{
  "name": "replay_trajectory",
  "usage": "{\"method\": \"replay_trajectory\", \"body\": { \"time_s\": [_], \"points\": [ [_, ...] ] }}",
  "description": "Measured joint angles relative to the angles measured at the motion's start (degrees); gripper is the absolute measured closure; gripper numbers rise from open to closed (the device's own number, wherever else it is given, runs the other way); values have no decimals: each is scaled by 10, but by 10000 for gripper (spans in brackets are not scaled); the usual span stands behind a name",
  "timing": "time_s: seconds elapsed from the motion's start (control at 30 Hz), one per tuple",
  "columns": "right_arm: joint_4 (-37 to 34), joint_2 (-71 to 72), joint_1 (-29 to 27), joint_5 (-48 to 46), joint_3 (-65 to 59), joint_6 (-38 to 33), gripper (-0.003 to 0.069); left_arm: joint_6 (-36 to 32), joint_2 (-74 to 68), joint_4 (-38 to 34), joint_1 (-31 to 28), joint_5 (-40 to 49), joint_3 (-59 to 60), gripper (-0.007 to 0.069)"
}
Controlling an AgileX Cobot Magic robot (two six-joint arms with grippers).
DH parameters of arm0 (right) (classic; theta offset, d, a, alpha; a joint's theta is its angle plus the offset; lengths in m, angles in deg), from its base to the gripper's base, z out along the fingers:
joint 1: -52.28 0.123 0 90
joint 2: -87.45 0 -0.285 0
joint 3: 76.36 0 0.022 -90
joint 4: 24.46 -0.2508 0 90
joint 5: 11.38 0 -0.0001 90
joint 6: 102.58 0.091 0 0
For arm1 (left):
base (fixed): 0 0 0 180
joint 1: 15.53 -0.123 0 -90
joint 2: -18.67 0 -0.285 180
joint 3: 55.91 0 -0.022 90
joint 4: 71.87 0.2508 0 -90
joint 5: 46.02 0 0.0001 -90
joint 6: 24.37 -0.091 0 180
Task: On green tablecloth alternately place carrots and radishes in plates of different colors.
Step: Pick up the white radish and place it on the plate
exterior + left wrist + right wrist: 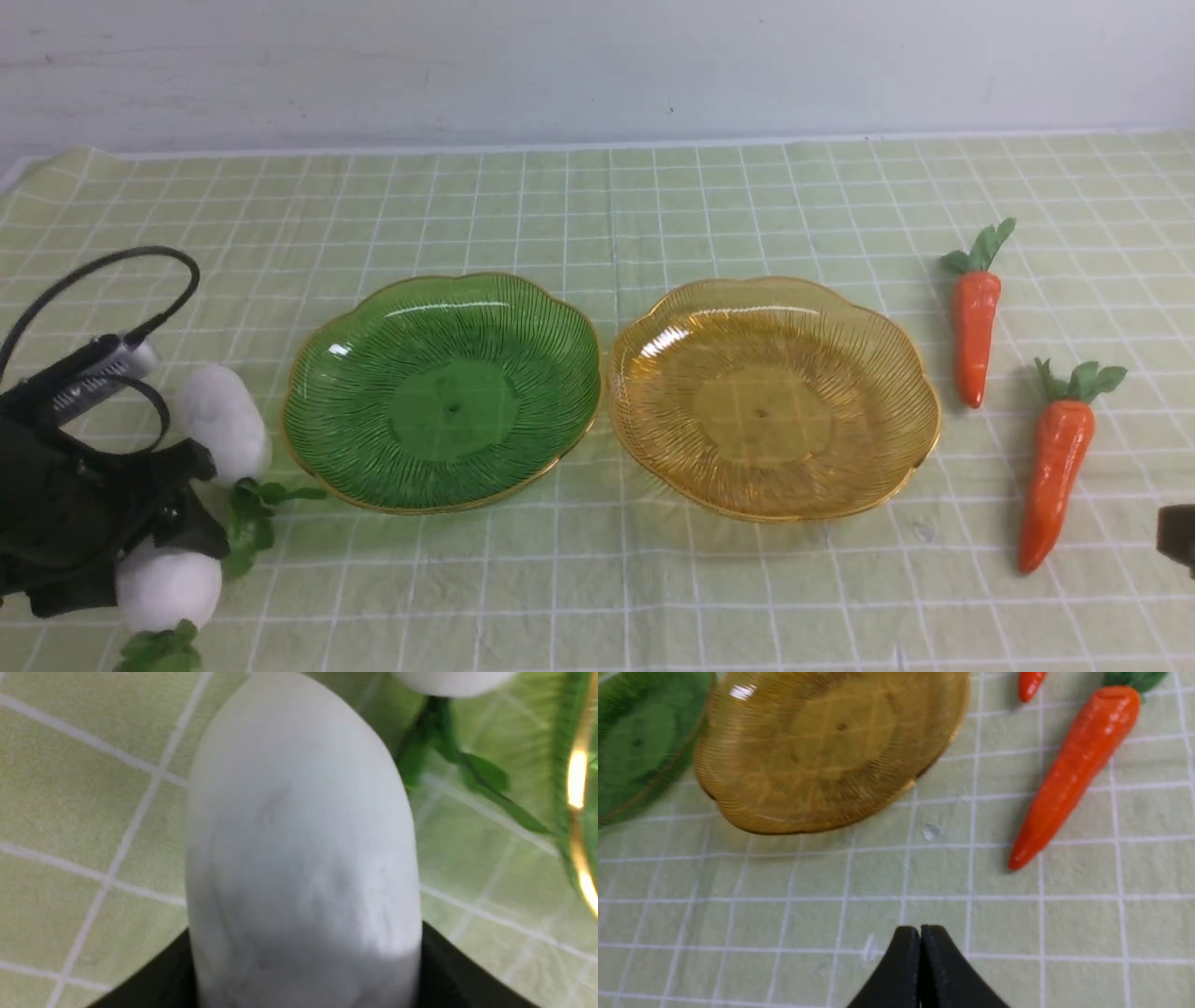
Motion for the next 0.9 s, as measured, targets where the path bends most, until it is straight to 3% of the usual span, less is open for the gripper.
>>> {"method": "replay_trajectory", "body": {
  "time_s": [0.2,0.37,0.5,0.63,0.83,0.9],
  "points": [
    [74,-98,-28,-6,46,63,673,-53,80,-25,58,42,-77,190],
    [81,-207,-79,23,96,86,670,-88,81,-76,190,67,-169,190],
    [82,-291,-86,49,115,87,634,-91,46,-86,279,52,-212,190],
    [72,-386,-86,69,145,82,510,-107,-47,-88,368,40,-283,190],
    [21,-468,-83,130,158,31,258,-130,-173,-109,405,13,-386,190],
    [8,-484,-79,144,158,15,213,-136,-192,-115,409,13,-401,190]
  ]
}}
